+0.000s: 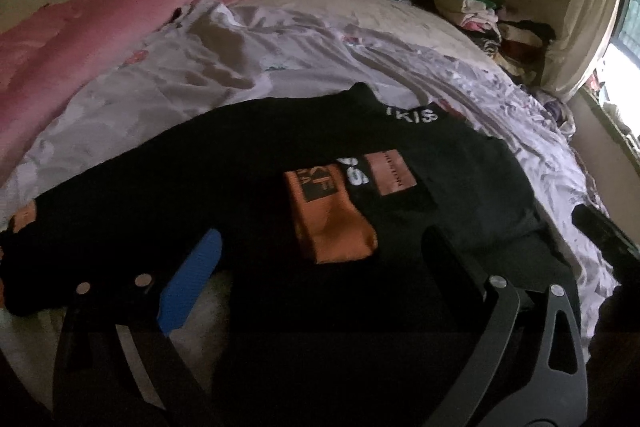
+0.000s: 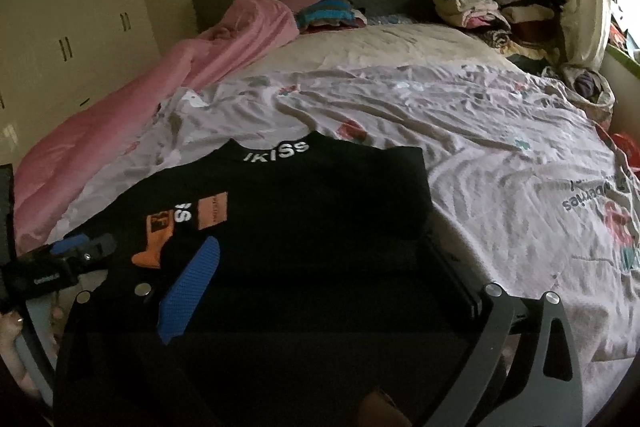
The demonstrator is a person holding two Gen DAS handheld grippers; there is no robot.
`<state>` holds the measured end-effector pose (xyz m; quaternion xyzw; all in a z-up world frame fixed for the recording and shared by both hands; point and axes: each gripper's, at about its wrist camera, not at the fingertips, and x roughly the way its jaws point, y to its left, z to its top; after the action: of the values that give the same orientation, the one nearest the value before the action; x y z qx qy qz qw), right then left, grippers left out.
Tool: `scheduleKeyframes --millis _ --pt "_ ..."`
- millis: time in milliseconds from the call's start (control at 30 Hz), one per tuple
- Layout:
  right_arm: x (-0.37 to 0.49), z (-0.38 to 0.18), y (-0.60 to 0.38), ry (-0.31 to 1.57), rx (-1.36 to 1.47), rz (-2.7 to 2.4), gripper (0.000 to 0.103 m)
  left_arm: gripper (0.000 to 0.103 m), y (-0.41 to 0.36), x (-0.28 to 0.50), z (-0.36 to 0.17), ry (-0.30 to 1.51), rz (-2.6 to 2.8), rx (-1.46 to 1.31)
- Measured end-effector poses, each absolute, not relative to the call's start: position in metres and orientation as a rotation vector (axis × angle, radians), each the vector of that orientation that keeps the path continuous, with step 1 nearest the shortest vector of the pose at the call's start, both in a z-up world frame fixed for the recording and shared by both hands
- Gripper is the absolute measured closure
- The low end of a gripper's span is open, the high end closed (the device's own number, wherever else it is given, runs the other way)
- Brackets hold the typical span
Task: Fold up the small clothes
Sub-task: 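Move the left tool toward the other orange sleeve cuff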
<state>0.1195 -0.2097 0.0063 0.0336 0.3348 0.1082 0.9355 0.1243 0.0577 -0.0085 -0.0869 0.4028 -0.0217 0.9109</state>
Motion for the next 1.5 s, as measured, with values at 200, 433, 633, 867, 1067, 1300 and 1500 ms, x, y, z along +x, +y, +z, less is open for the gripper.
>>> scheduleKeyframes --millis 200,433,633,867,1067,1300,1500 --pt "0.113 0.014 -0.189 0.663 0.044 0.263 0.005 0.010 0.067 0.112 -0.001 0.812 -0.013 -0.178" --pt "0.107 0.021 -0.164 0.652 0.014 0.311 0.005 0.009 0.087 0.096 0.006 0.799 0.025 -0.199" --pt "0.103 0.027 -0.144 0.639 -0.010 0.348 0.005 0.009 0.108 0.085 0.015 0.778 0.069 -0.232" --pt "0.099 0.034 -0.118 0.625 -0.042 0.403 0.005 0.009 0.132 0.072 0.022 0.760 0.109 -0.274" --pt "0.096 0.041 -0.093 0.614 -0.074 0.455 0.005 0.009 0.157 0.059 0.021 0.762 0.170 -0.299" --pt "0.094 0.042 -0.066 0.609 -0.101 0.516 0.005 0.009 0.188 0.047 0.018 0.773 0.251 -0.331" --pt "0.093 0.038 -0.043 0.629 -0.123 0.570 0.005 0.009 0.212 0.039 0.015 0.782 0.308 -0.383"
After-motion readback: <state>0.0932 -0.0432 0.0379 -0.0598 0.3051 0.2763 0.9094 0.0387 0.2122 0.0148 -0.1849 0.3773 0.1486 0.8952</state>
